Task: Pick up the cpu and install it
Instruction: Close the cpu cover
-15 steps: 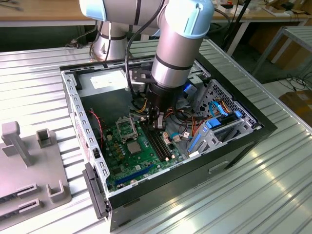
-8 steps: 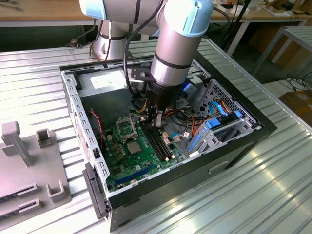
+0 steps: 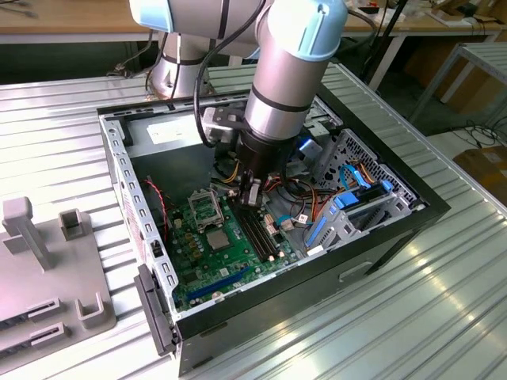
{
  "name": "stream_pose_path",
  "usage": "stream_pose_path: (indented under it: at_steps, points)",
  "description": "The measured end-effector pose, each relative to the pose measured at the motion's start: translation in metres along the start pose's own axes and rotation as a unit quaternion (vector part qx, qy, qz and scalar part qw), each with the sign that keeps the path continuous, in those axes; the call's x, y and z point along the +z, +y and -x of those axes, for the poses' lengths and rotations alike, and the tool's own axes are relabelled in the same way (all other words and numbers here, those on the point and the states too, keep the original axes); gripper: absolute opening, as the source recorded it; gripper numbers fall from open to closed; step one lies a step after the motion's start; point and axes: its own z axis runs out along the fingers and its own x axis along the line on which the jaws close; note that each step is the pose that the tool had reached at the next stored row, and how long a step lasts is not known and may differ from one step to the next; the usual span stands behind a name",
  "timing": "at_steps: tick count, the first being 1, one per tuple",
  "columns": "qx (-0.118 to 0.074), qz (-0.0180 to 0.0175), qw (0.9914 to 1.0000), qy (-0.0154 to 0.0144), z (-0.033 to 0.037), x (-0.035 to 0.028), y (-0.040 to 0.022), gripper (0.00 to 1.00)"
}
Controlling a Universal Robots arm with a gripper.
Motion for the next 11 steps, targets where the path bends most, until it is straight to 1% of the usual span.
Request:
stream_pose_path:
  at_steps: [2, 5, 6, 8, 11]
  points:
    - [0.015, 0.0011, 0.99988, -0.0005, 0.0000, 0.0000, 0.0000, 0.11]
    - [0.043, 0.0032, 0.99906, -0.0012, 0.0000, 0.0000, 0.0000, 0.11]
    - [0.045, 0.0033, 0.99896, -0.0013, 0.0002, 0.0001, 0.0001, 0.11]
    - [0.044, 0.0033, 0.99903, -0.0012, 0.0011, -0.0001, 0.0004, 0.11]
    - [0.022, 0.0019, 0.99975, -0.0006, 0.0014, 0.0001, 0.0004, 0.11]
